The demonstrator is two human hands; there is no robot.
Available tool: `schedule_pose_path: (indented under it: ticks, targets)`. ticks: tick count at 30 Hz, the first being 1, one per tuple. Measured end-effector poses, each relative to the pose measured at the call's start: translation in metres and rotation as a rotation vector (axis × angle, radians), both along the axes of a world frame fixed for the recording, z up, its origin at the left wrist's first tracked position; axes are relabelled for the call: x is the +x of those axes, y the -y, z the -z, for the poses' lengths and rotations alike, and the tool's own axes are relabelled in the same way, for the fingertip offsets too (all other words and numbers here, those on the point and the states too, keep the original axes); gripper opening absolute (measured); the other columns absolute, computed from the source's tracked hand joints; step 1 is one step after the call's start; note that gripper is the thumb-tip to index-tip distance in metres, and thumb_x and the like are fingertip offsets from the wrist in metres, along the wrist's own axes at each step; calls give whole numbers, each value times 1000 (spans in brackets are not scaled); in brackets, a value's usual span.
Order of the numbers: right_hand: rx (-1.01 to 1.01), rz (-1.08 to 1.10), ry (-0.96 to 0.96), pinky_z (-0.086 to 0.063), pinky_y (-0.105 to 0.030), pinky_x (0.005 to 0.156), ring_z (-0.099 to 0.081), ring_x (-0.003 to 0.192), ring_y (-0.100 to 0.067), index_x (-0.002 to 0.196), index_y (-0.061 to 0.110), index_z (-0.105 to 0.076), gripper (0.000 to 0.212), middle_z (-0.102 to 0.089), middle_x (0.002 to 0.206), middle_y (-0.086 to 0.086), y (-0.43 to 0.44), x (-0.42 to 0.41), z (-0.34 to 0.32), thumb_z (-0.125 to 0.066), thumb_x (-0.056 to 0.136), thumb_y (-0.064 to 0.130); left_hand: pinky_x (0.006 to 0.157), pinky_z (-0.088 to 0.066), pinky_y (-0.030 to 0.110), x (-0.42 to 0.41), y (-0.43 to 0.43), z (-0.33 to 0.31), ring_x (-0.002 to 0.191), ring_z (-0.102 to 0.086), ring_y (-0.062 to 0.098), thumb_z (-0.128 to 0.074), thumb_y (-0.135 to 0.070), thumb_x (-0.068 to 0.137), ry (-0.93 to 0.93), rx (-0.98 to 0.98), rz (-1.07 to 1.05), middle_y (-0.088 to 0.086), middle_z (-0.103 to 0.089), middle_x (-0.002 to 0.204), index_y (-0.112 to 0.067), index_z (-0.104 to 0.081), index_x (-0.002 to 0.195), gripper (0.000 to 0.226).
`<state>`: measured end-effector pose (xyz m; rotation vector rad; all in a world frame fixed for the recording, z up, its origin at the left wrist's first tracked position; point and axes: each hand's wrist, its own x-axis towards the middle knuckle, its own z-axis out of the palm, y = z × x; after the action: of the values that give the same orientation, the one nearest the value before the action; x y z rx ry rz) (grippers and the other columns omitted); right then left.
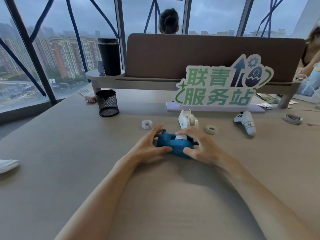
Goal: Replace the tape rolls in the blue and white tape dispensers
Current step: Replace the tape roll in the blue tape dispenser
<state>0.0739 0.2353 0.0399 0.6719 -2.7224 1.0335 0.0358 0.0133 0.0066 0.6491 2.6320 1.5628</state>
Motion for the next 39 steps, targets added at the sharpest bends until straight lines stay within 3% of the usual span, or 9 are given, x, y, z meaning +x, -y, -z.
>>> schedule_pose_path:
  ticks: [5, 10, 14, 18, 23, 26, 30, 35, 39]
  targets:
    - [125, -58, -109, -51, -39, 84, -57, 95, -14, 107, 32, -58, 31, -56, 110, 13, 4, -3, -3, -57, 77, 30, 85, -53, 25, -5, -1, 2, 100, -64, 13, -82, -30, 63, 8, 63, 11, -4, -63, 112, -30, -52, 117, 62]
    - [143, -85, -166, -51, -37, 82, -59, 92, -14, 102, 25, -62, 20, -58, 110, 11, 4, -4, -2, -60, 82, 29, 81, -53, 22, -5, -1, 0, 98, -64, 12, -84, -17, 69, -14, 70, 0, -2, -64, 111, -38, -53, 107, 54]
    - [18, -26, -281, -52, -31, 79, -64, 90, -9, 106, 19, -69, 17, -66, 94, 14, 3, -1, 2, -61, 91, 24, 77, -51, 16, -3, -2, -1, 96, -64, 9, -84, -14, 70, -18, 73, -19, -1, -65, 109, -35, -53, 108, 53]
    - [-75, 102, -342, -56, -30, 78, -69, 87, -7, 102, 19, -76, 16, -76, 97, 7, 6, -1, 4, -66, 89, 23, 78, -50, 14, -1, -3, -3, 96, -62, 6, -83, -15, 71, -23, 51, -35, -7, -63, 108, -32, -52, 111, 53]
    - [-322, 194, -458, -47, -10, 79, -67, 87, -2, 104, 8, -75, 18, -76, 98, -1, 10, -1, 3, -68, 88, 13, 83, -50, 19, 1, -8, -6, 95, -62, 9, -81, -20, 74, -34, 9, -85, -8, -61, 108, -26, -51, 116, 52]
    - [-525, 246, -365, -51, -15, 75, -67, 86, -4, 106, 12, -74, 19, -74, 95, 4, 13, 5, -2, -67, 89, 17, 89, -51, 31, 1, -12, -6, 98, -61, 11, -78, -32, 75, -67, -87, -179, -6, -61, 116, -25, -50, 121, 55]
    - [-553, 235, -183, -40, -4, 74, -58, 78, 16, 99, 15, -75, 14, -69, 80, 15, 19, 14, 1, -70, 86, 14, 89, -48, 36, 1, -17, -5, 107, -58, 18, -73, -45, 76, -165, -245, -291, -3, -59, 124, -24, -46, 125, 60]
    - [-768, 255, 38, -57, -37, 87, -72, 86, -16, 84, 21, -78, 7, -78, 86, -1, 20, 9, 5, -77, 79, 16, 82, -51, 37, 16, -15, -13, 115, -51, 23, -77, -37, 74, -555, -289, -283, 1, -51, 125, -17, -48, 125, 61]
    - [-932, 265, 176, -60, -33, 81, -73, 93, -26, 92, 12, -74, 15, -77, 90, -8, 19, 12, 0, -79, 78, 12, 63, -49, 29, 25, -10, -23, 92, -50, 11, -70, -46, 79, -790, -351, -148, -6, -58, 98, -21, -55, 104, 38]
